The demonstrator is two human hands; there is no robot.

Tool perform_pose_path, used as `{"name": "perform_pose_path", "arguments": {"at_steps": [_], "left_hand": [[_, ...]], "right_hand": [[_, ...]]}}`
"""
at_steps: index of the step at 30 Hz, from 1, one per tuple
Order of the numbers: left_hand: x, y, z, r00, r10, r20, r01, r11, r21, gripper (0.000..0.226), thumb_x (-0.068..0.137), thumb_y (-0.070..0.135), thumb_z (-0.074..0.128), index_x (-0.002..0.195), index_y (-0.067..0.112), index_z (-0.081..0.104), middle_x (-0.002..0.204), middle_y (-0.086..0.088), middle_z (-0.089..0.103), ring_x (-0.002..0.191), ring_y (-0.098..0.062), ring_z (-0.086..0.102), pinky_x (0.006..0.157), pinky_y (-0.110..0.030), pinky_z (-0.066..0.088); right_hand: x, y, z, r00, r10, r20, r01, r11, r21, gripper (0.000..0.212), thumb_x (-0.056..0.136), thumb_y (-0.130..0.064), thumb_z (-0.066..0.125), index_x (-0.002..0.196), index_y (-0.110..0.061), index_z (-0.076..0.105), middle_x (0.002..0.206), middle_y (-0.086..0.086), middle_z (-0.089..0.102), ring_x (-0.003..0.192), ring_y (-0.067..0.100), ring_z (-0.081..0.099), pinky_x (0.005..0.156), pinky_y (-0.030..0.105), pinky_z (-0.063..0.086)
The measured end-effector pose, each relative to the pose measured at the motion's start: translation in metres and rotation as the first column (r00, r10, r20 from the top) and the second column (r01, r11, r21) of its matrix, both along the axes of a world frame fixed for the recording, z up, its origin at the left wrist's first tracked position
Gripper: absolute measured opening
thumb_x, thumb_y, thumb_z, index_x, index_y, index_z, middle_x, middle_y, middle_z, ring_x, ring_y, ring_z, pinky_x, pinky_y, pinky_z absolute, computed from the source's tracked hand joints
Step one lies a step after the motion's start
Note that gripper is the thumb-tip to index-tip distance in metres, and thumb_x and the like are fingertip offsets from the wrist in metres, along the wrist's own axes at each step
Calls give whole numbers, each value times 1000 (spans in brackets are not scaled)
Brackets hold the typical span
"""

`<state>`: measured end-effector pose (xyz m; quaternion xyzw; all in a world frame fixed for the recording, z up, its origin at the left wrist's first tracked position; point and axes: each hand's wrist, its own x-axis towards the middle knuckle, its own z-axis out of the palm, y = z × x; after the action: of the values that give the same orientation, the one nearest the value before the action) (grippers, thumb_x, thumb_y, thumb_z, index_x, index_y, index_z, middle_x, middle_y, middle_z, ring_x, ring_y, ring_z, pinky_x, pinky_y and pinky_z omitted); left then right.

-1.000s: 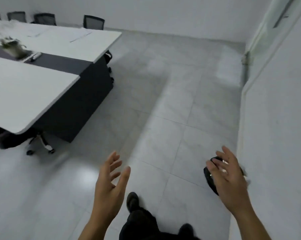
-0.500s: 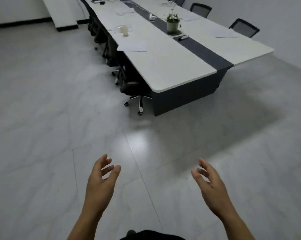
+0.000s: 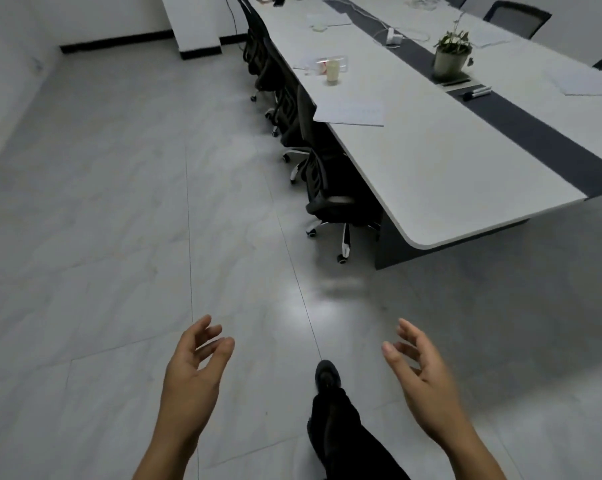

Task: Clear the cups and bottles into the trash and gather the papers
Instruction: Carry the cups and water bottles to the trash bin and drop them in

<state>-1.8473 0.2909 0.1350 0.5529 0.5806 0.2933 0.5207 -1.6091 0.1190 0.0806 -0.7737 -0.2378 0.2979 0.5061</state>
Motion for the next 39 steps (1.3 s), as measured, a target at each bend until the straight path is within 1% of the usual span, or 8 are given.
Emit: {"name": "perform_pose_path", "arguments": {"at_steps": [4,7,12,20,25,30,34,39], "left_hand": [[44,95,9,999,35,-36,-35,999,-9,42,92,22,67,129,34,53,121,13,63,114,-11,62,103,-49,48],[75,169,34,997,77,-28,-75,996,42,44,92,23,67,131,33,52,122,12,63,114,-9,61,103,-45,48],[104,282,43,994,112,14,-112,990,82,47,92,23,65,136,29,50,123,11,62,115,-6,60,91,-28,48],[135,506,-16,985,165,40,-165,986,-8,46,92,22,66,135,28,51,123,8,63,110,2,59,85,-22,44],[176,671,5,998,54,9,-55,998,29,47,93,24,65,137,29,49,124,13,60,113,1,57,80,-15,42],[244,815,37,996,-92,-1,91,990,104,48,93,23,65,138,28,49,123,14,61,114,-2,59,80,-12,42],[304,904,26,986,-168,-2,167,978,128,48,93,22,65,138,27,50,122,13,62,115,-3,59,82,-16,44],[397,1003,-1,965,-260,-37,263,960,100,46,92,19,66,134,30,50,123,10,63,113,-3,60,89,-24,47]], "right_hand": [[60,110,0,999,37,-24,-37,999,-23,58,93,-36,62,146,-29,40,140,-9,51,117,2,54,79,12,43],[102,200,28,995,88,37,-88,996,8,50,94,-37,61,140,-37,42,137,-13,52,116,-3,53,79,12,42],[145,341,56,982,181,55,-182,983,8,53,92,-40,62,142,-34,46,133,-17,54,120,-1,54,84,12,42],[179,575,11,982,185,26,-183,981,-70,53,90,-41,65,140,-36,48,135,-17,54,121,2,56,101,41,50],[209,711,35,989,141,42,-139,989,-57,58,90,-37,67,144,-33,45,139,-13,52,121,1,54,93,20,45],[251,811,58,1000,-14,14,13,1000,14,54,91,-34,67,141,-35,47,130,-17,54,107,-10,58,69,7,49],[291,876,40,993,-114,-4,114,993,31,54,91,-34,67,141,-35,46,135,-20,53,116,-8,54,86,13,44],[364,962,6,974,-224,-32,224,975,-5,56,91,-35,67,143,-35,44,140,-18,50,120,-5,53,87,15,43]]}}
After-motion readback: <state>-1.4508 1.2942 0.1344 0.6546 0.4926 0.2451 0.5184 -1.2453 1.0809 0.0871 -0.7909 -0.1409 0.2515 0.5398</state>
